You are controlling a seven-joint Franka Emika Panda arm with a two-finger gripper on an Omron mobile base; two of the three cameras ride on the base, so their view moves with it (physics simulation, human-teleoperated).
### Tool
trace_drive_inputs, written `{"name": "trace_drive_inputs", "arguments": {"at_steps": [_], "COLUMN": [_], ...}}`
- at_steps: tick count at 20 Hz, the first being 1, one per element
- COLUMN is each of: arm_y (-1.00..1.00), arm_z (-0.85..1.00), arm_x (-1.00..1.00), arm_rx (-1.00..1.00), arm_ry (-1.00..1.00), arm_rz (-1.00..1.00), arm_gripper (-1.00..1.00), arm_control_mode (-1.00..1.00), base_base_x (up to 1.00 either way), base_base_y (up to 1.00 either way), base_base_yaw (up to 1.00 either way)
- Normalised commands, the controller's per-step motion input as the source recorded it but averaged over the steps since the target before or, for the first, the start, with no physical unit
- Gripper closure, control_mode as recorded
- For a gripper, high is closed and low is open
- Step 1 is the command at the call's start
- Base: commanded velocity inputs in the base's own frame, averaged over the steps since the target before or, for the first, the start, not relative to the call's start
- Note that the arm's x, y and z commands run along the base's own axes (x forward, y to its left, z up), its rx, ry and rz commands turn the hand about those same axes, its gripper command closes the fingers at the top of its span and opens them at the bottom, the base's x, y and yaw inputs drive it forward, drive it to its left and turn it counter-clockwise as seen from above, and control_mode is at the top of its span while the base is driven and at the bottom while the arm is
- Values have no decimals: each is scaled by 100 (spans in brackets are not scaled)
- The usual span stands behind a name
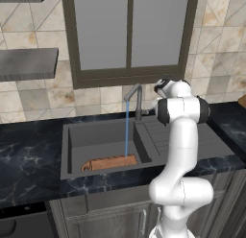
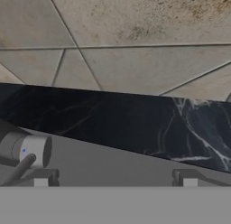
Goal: Turn on the sink faucet with hot water and rinse the cutting board for ten seconds, then turn off the faucet. Push the cutting board to reach the water if necessary.
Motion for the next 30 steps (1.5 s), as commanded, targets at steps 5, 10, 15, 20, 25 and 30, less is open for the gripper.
{"name": "trace_drive_inputs", "arguments": {"at_steps": [5,10,15,20,25,30], "arm_y": [23,28,32,32,50,60], "arm_z": [0,0,-7,-11,-16,-18], "arm_x": [0,0,0,0,-4,-6], "arm_rx": [0,0,0,-1,-4,-6], "arm_ry": [0,0,0,0,0,0], "arm_rz": [0,0,0,0,0,0], "arm_gripper": [-100,-100,-100,-100,-100,-100], "arm_control_mode": [-100,-100,-100,-100,-100,-100], "base_base_x": [0,0,0,0,0,0], "base_base_y": [0,0,0,0,0,0], "base_base_yaw": [0,0,0,0,0,0]}}
